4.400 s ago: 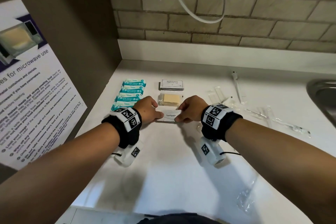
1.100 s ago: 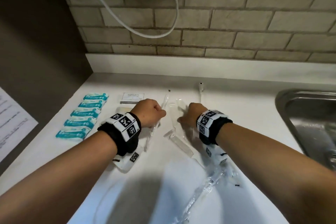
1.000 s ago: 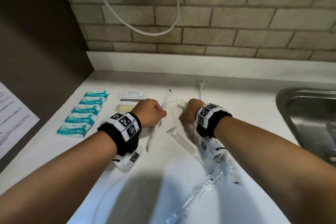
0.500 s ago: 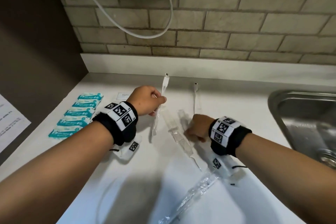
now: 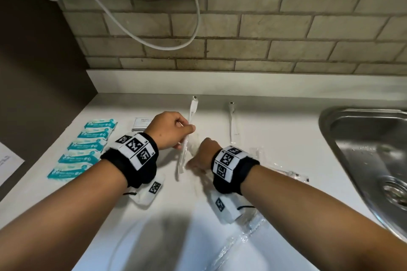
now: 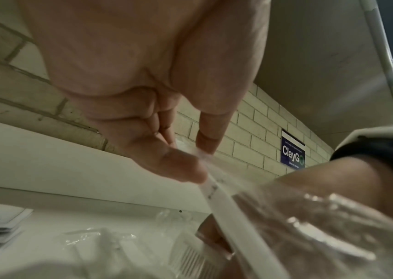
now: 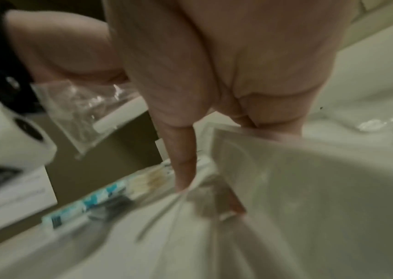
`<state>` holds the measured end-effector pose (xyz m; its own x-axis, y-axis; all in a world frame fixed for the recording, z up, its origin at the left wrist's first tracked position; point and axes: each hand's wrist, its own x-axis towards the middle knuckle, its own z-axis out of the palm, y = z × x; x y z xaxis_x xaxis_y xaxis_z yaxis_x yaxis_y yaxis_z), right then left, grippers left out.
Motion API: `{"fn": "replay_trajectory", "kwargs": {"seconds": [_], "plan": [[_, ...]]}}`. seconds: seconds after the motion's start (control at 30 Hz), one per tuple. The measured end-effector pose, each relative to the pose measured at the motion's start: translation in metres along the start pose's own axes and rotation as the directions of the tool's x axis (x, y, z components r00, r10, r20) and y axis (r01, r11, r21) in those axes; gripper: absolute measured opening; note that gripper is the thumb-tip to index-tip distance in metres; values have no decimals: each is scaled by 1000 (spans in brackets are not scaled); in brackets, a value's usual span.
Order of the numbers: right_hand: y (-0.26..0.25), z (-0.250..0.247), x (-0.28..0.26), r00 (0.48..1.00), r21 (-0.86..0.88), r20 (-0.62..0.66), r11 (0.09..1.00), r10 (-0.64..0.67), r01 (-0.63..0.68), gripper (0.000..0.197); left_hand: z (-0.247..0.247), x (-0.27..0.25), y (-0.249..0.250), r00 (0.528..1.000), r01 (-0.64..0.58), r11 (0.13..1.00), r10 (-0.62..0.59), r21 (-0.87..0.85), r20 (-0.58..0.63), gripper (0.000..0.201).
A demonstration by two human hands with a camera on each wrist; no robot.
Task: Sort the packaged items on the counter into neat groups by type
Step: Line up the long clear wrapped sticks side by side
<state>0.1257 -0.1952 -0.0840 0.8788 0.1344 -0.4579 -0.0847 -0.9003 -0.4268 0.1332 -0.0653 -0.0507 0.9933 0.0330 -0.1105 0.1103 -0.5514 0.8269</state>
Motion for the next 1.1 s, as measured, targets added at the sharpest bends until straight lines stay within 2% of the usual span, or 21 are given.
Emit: {"fn": "replay_trajectory", "kwargs": {"seconds": [0.1,0.2,0.27,0.33,0.37,0.4,0.47,0.53,0.6,0.7,0.83,0.93,1.03,1.1], "plan": [[4,-15,-1,998,144,44,989,-33,27,26,-3,2,-2,1000,2,1000,-2,8,-8,19],[19,-41,8,999,169,34,986,-18,12,36,-1,4,-3,1000,7,1000,-7,0,-9,20],[28,-56,16,1000,178,12,984,6,-8,32,4,5,-2,1000,18,1000,-18,-11,9,20],[38,-72,24,1000,-73,-14,997,-8,7,26,13,7,2,999,30,999,-29,-33,28,21],[45,-77,29,998,-212,-44,976,-51,41,29,19,8,4,999,28,999,-26,-43,32,23],[51,-80,31,993,-269,-68,960,-95,73,35,26,10,8,999,21,999,-19,-40,39,28],[65,-82,32,988,-334,-31,933,-153,134,51,43,13,17,998,2,1000,-3,18,70,50],[77,-79,29,988,-366,21,918,-156,153,44,61,15,24,992,7,996,-18,92,125,66],[88,-75,24,986,-368,55,915,-156,165,39,80,16,26,982,34,983,-66,179,179,66],[107,-75,10,980,-364,77,910,-181,197,51,106,19,26,976,18,928,-96,371,193,58],[124,-70,-12,973,-295,99,928,-207,227,68,119,19,28,971,-39,849,-91,526,220,55],[134,-69,-26,981,-251,-25,951,-192,180,62,122,17,32,972,-128,749,-36,650,232,54],[139,-73,-46,976,-346,-199,938,-84,10,46,128,23,39,976,-203,696,91,689,196,51],[140,-73,-60,984,-359,-179,929,24,-88,43,137,24,48,955,-296,686,189,664,230,45]]}}
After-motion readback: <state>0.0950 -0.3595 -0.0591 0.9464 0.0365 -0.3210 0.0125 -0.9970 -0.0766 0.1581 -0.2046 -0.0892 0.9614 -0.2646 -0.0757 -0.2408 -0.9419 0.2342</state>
